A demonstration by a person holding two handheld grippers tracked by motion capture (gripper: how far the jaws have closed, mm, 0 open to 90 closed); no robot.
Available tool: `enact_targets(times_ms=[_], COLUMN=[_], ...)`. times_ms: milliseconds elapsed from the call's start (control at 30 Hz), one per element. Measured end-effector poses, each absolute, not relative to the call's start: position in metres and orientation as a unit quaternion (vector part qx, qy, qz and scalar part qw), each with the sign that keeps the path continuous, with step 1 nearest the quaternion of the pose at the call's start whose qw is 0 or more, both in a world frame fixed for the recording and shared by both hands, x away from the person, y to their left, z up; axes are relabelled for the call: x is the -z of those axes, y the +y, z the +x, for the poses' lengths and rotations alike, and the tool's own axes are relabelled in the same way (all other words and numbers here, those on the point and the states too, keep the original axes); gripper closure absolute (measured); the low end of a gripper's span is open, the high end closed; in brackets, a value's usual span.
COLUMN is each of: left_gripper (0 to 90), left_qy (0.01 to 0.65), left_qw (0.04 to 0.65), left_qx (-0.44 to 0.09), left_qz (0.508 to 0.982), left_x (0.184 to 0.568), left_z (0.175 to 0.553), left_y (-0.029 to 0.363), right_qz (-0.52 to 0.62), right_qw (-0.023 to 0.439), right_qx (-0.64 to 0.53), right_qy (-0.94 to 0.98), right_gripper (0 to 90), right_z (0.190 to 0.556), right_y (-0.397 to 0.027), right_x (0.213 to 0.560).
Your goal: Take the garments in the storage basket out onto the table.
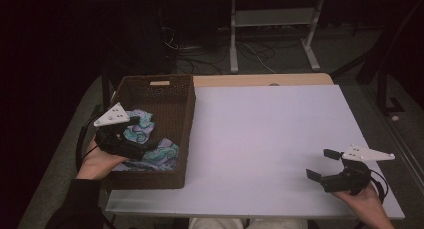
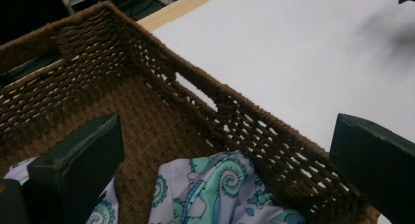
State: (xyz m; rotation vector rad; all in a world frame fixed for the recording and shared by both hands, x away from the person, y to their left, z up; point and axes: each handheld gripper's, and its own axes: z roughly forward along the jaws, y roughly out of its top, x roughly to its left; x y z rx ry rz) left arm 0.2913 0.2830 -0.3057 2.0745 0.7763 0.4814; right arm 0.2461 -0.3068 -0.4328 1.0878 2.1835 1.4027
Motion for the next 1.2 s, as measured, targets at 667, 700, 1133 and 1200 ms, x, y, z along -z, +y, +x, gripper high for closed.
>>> enact_targets(times_ms=[667, 700, 1133, 1200], left_gripper=[0.0, 0.0, 0.0, 0.0], left_qy=[0.319, 0.318, 0.332, 0.329], left_qw=[0.386, 0.385, 0.342, 0.332], left_qx=[-0.171, -0.17, -0.147, -0.142], left_qz=[0.849, 0.85, 0.867, 0.872], left_x=[0.307, 0.306, 0.311, 0.313], left_z=[0.301, 0.301, 0.31, 0.312], left_y=[0.314, 0.315, 0.338, 0.34], right_qz=[0.38, 0.38, 0.38, 0.38], right_qw=[0.166, 0.166, 0.166, 0.166], right_qx=[-0.487, -0.488, -0.485, -0.484], right_qy=[0.769, 0.769, 0.77, 0.77], right_gripper=[0.0, 0.0, 0.0, 0.0], right_z=[0.247, 0.247, 0.248, 0.248], right_y=[-0.306, -0.306, -0.305, -0.305], right_x=[0.434, 0.434, 0.434, 0.434])
